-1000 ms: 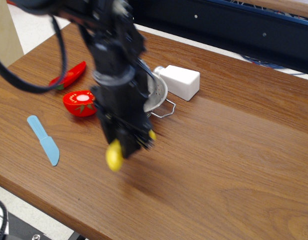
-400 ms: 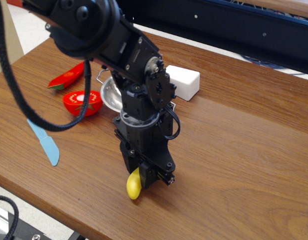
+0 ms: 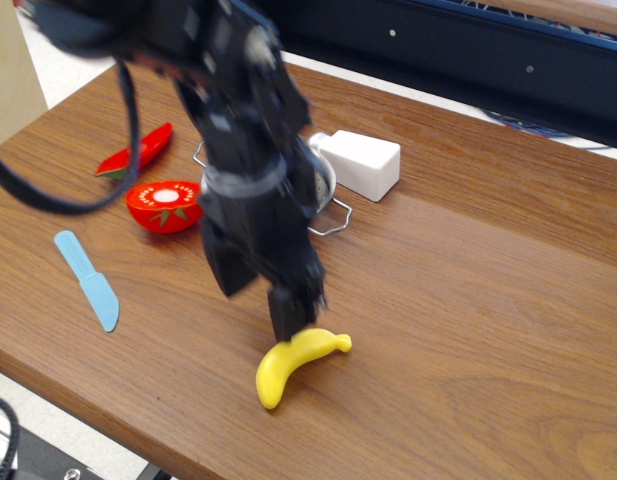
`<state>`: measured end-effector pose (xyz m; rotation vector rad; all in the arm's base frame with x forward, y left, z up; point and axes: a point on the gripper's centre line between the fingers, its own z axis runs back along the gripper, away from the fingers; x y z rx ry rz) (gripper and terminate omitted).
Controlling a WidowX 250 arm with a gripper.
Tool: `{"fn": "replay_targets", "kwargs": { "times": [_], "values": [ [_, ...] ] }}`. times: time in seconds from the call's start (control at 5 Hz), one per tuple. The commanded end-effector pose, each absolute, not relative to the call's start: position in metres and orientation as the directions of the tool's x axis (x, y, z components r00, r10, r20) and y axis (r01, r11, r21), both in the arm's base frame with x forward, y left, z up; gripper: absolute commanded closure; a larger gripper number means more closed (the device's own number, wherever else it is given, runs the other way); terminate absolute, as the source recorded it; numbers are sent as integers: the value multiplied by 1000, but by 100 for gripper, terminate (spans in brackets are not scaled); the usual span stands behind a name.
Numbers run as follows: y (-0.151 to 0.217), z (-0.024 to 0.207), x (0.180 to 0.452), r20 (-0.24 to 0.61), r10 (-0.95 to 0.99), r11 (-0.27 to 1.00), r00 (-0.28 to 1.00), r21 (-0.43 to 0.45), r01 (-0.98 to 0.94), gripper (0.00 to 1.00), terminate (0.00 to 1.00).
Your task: Take banana out of colander
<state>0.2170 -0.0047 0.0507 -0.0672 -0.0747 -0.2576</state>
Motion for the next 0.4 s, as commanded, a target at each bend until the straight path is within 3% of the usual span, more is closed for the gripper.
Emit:
{"fn": "replay_targets", "kwargs": {
  "times": [0.0, 0.2],
  "values": [
    [28, 91, 230, 143, -181, 977, 973, -86, 194, 0, 0],
    [28, 91, 230, 143, -181, 977, 973, -86, 194, 0, 100]
  ]
}}
